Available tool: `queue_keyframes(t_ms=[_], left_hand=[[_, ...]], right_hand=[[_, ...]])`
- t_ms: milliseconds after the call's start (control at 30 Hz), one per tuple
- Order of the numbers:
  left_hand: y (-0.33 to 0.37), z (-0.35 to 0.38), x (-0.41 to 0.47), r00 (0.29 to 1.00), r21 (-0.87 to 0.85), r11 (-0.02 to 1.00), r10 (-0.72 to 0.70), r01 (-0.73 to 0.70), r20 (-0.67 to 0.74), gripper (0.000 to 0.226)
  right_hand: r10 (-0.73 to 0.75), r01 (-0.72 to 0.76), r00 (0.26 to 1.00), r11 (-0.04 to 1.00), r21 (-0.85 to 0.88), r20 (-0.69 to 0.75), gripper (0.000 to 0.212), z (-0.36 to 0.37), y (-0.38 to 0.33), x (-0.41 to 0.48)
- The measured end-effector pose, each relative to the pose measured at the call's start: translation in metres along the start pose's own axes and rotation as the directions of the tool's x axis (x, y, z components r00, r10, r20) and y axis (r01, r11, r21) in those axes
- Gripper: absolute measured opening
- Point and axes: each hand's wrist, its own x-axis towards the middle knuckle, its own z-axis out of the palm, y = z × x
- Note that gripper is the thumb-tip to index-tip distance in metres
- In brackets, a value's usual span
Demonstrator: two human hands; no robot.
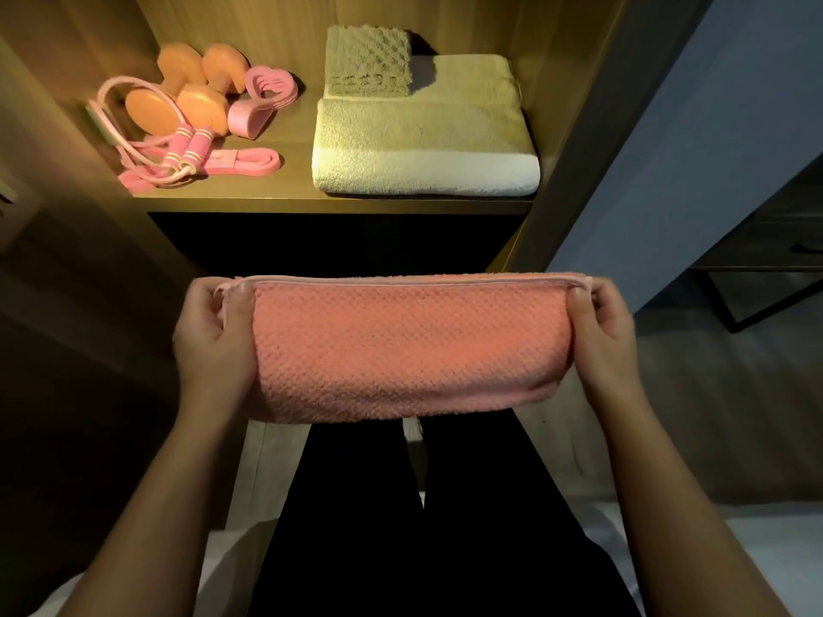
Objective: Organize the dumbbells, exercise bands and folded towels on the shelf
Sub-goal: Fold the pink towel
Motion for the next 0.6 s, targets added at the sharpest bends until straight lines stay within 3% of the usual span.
queue_keyframes(t_ms=[100, 233, 433, 533, 600], left_hand=[[0.002, -0.010, -0.003, 0.974, 0.094, 0.988, -0.142, 0.126, 0.179, 0.024], [-0.022, -0.009, 0.004, 0.875, 0.231, 0.931, -0.348, 0.281, 0.337, 0.024], [-0.079, 0.043, 0.006, 0.816, 0.255, 0.854, -0.512, 0.453, 0.269, 0.025], [-0.087, 0.056, 0.007, 0.832, 0.215, 0.849, -0.522, 0.483, 0.190, 0.022], [-0.090, 0.057, 0.007, 0.792, 0.162, 0.812, -0.583, 0.560, 0.184, 0.023]], right_hand=[[0.178, -0.175, 0.981, 0.983, -0.051, 0.080, 0.027, -0.010, -0.006, -0.002], [0.460, -0.411, 0.848, 0.885, -0.220, 0.264, 0.034, -0.014, 0.004, 0.003], [0.650, -0.528, 0.726, 0.736, -0.424, 0.225, 0.040, 0.029, 0.064, 0.000], [0.662, -0.559, 0.730, 0.721, -0.409, 0.171, 0.041, 0.038, 0.075, 0.001], [0.663, -0.571, 0.732, 0.723, -0.390, 0.158, 0.044, 0.038, 0.074, 0.000]])
